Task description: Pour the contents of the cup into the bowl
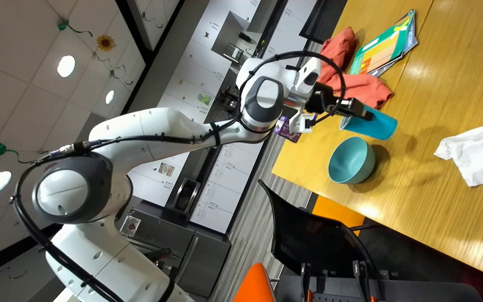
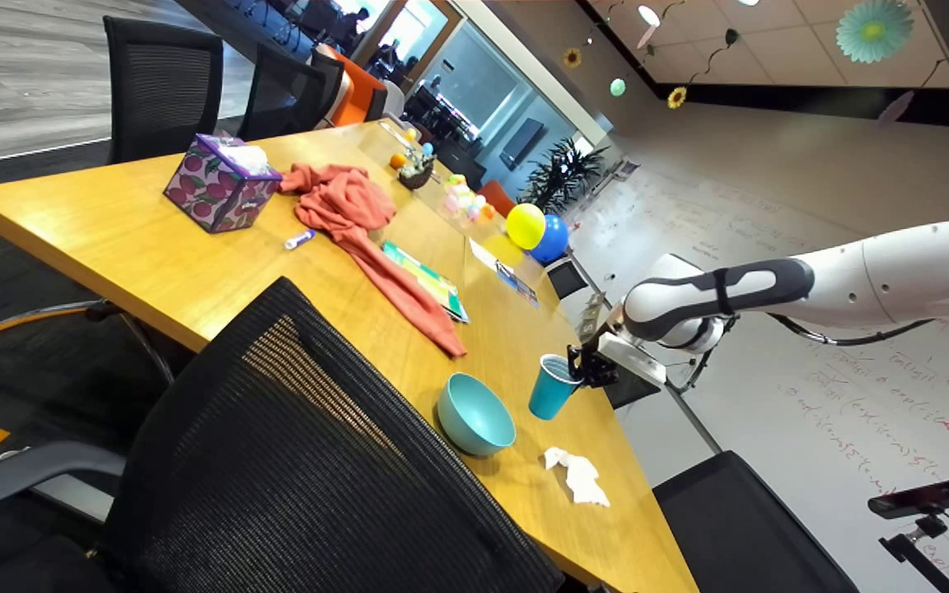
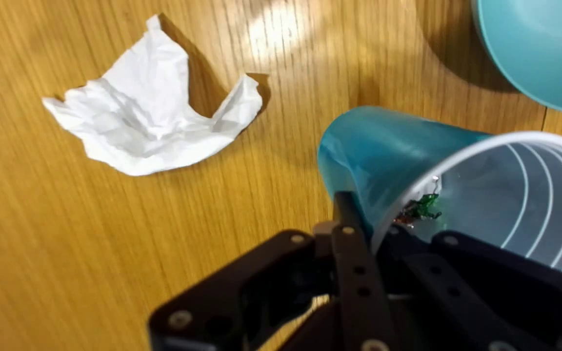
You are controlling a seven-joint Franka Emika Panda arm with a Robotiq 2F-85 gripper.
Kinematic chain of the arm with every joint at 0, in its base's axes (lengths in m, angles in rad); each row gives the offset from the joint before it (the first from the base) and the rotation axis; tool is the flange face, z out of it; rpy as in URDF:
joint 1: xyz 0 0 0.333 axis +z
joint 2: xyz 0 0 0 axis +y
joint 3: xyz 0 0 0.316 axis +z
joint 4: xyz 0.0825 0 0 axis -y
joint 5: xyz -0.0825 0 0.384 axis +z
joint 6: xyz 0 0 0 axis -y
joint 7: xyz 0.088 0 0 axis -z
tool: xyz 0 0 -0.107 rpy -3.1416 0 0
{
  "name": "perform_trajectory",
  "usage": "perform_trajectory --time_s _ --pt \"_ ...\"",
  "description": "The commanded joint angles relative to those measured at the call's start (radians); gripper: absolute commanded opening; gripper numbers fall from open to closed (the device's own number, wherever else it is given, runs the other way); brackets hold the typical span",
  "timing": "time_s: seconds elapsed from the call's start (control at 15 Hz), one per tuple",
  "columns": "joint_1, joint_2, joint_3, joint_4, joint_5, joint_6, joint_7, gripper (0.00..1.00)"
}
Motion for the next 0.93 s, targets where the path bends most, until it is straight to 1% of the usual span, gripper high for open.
perform_trajectory --time_s 0.0,0.13,0.27,0.47,0.53,0.6,0.67,0.87 --pt "0.066 -0.128 -0.015 -0.103 -0.190 -0.056 0.024 0.01" --pt "0.086 -0.137 0.007 -0.103 -0.288 -0.095 0.054 0.01" --pt "0.108 -0.121 0.035 -0.084 -0.362 -0.147 0.092 0.01" --pt "0.146 -0.091 0.066 -0.058 -0.480 -0.192 0.194 0.01" --pt "0.150 -0.081 0.080 -0.048 -0.504 -0.204 0.218 0.01" --pt "0.145 -0.071 0.095 -0.040 -0.510 -0.207 0.232 0.01" --pt "0.117 -0.091 0.106 -0.069 -0.482 -0.173 0.199 0.02" --pt "0.125 -0.074 0.117 -0.059 -0.496 -0.177 0.218 0.02"
